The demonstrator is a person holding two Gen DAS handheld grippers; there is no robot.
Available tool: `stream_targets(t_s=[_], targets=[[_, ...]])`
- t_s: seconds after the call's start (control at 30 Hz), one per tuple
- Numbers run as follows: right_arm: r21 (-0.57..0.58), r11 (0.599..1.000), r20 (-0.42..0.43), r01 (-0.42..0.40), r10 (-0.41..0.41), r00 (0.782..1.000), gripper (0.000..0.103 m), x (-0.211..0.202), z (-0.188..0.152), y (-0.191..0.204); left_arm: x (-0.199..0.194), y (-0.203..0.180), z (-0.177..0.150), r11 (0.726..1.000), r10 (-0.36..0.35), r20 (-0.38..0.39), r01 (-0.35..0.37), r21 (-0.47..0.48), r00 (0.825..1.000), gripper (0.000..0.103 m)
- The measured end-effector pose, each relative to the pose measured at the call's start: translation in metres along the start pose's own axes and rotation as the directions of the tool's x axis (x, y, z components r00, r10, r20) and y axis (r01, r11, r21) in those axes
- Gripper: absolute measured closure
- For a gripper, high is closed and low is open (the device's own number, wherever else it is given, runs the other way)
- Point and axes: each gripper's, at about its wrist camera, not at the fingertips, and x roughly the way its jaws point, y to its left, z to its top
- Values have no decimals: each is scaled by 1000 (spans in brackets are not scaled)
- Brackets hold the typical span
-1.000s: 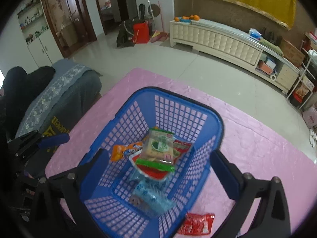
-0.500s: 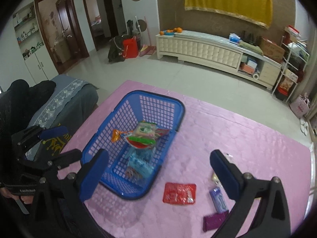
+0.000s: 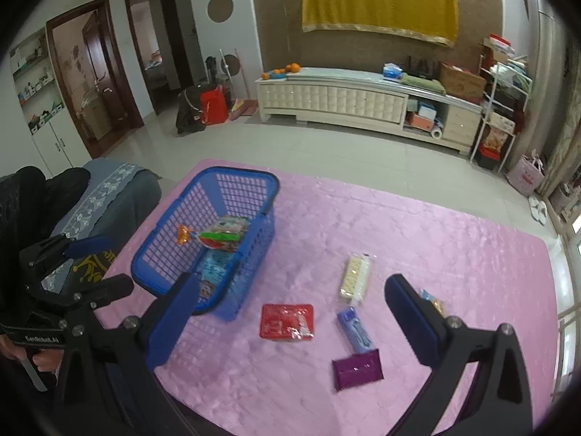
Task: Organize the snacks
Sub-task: 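Move both grippers back over the snacks left on the bed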
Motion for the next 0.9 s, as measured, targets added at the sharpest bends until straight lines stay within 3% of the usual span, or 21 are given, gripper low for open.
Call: stream_targets(t_s=[0.3,0.43,0.63,0.83,0.9], targets=[[33,999,-1,32,-32,999,0,3,-29,-42,20,-42,-11,998,15,-3,-15,54,1000,23],[54,997,-8,46,-46,999,0,12,-38,-62,39,-59,-16,998,-35,-32,36,53,999,23],[112,989,-13,92,-91,996,0,29,-51,-99,76,-88,-14,995,-52,-79,58,83,996,23],[138,976,-27,165,-163,986,0,51,-60,-131,115,-113,-5,990,-29,-132,47,130,991,23],[176,970,-36,168,-164,986,0,61,-60,-147,124,-117,-4,990,-23,-144,43,136,989,19]])
